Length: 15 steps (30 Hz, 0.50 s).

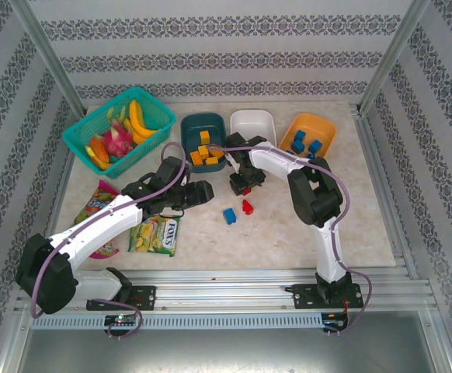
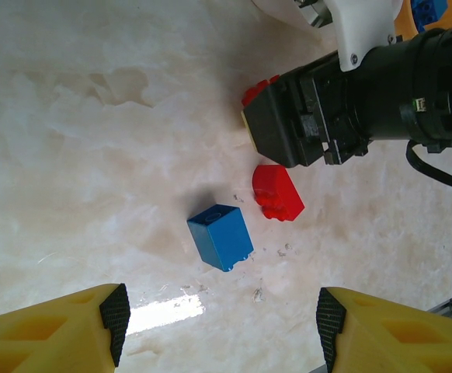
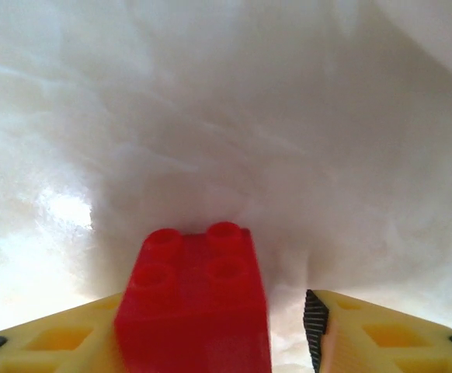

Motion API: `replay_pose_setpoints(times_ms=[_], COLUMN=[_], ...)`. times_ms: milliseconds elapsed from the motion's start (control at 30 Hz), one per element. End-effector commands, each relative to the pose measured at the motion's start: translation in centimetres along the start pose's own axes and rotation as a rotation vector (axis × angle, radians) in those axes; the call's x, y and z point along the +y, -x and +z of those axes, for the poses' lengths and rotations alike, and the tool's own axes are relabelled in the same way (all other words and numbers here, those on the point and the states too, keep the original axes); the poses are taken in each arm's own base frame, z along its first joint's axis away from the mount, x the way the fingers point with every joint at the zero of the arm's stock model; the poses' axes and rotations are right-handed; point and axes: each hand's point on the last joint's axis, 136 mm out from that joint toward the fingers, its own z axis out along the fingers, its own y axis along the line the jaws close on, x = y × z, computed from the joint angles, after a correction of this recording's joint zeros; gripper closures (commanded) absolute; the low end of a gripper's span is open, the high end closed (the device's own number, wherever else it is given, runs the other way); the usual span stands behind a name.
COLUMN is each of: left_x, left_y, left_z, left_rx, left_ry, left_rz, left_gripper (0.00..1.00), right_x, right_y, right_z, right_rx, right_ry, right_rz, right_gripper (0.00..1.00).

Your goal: Sort the legos into containers by color

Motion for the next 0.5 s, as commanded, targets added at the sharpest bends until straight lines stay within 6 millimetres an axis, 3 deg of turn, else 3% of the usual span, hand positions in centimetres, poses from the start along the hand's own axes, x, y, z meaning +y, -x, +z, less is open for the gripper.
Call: replay_pose_setpoints(times_ms=[0,167,300,467], left_x=[-0.5,-0.7,-2.7,-6.5], left_y=[0.8,0.7,2.0,4.9], left_z=[-0.6,-0.6,-1.1,-0.7], left_rx=[-0.025,-0.023,-0.033,-0.056], left_ry=[-0.019,-0.030,-0.065,-0.128], left_rz=[-0.020,-0.021,-0.005,0.032], left_gripper=[0.33,0.33,0.33,0.32], right_x=[0.2,0.6,0.5,-2.4], right_y=[-0.1,0.1,0.9,3.6], right_z=[0.1,-1.4,-6.6,-12.2], right_rx=[0.019,-0.014,-0.129,-0.287], right_ry=[0.023,0.046,0.064,0.078], right_rz=[0.009,0.026,0.082,0.245], right_gripper=[0.53,0.67,0.70,0.69])
